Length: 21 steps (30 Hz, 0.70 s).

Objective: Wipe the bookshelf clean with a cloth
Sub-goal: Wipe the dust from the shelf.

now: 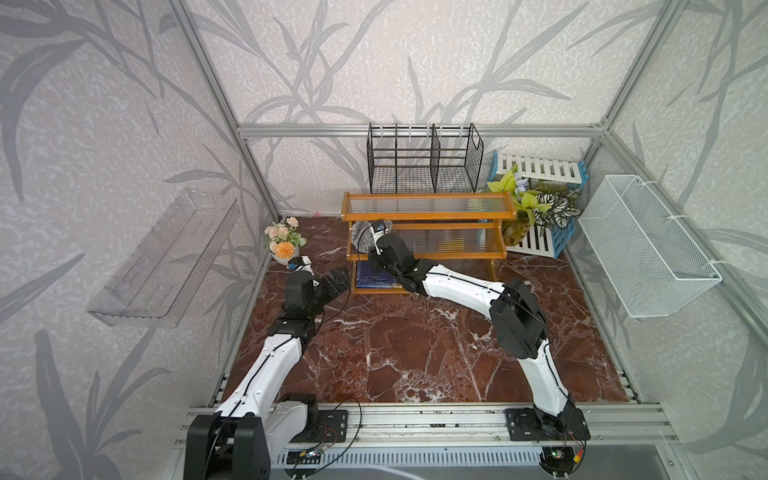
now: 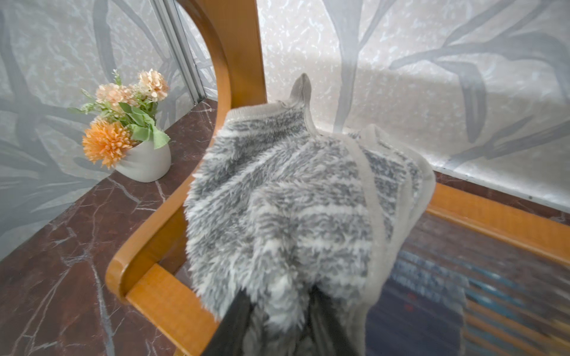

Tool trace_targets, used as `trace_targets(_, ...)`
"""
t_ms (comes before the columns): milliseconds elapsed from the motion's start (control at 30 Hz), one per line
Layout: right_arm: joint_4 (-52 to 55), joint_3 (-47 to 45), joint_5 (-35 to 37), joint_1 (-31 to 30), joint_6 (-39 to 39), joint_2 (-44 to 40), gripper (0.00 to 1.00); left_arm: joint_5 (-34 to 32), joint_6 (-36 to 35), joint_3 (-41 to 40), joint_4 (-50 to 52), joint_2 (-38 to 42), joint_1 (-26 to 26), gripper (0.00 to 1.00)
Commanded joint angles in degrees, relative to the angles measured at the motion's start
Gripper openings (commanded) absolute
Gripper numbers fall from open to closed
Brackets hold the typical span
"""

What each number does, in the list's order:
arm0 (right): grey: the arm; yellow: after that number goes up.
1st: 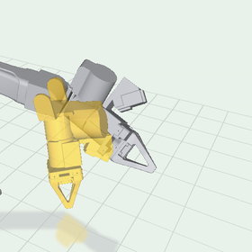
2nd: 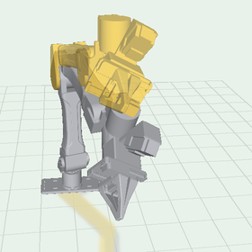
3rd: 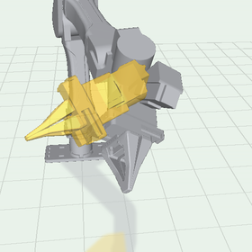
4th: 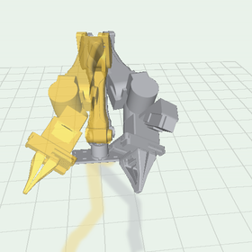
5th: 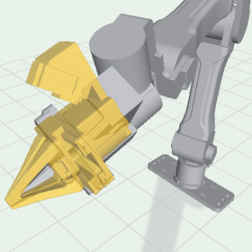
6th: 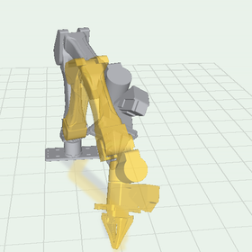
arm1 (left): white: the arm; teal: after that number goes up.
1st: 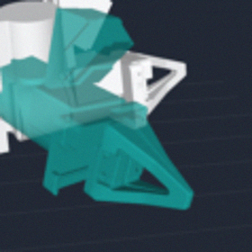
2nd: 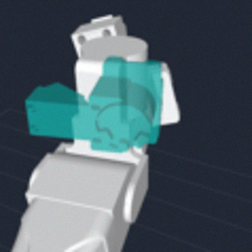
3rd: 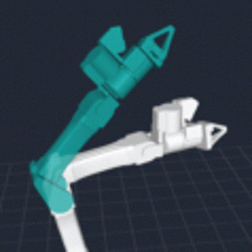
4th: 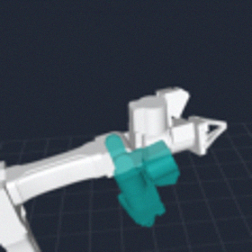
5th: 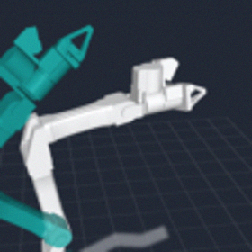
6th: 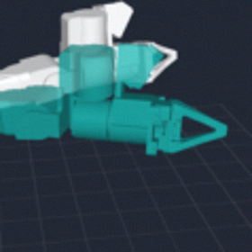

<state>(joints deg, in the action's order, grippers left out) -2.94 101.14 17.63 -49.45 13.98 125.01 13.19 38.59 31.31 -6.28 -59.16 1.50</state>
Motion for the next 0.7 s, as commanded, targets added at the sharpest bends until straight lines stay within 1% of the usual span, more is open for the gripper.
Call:
trace_targets(0, 5.93, -1.44, 6.01, -0.06, 1.3, 0.07, 0.18, 1.25, -0.19, -0.8, -1.68, 0.71, -0.44, 1.0)
trace_targets(133, 5.46, -6.26, 7.8, 1.6, 2.97, -3.61, 0.04, 1.57, -0.18, -1.14, -1.96, 0.96, -0.44, 1.0)
trace_targets(200, 5.46, -9.04, 8.6, 2.81, 3.92, -5.66, 0.0, 1.78, -0.1, -1.37, -2.21, 0.93, -0.46, 1.0)
trace_targets(500, 7.37, -22.72, 13.68, 9.71, 6.89, -17.04, 0.0, 3.01, 0.72, -2.37, -3.41, 0.88, -0.53, 1.0)
trace_targets(667, 7.93, -32.47, 14.4, 16.34, 8.83, -25.27, 0.0, 3.79, 1.01, -2.24, -3.71, 1.1, -0.57, 1.0)
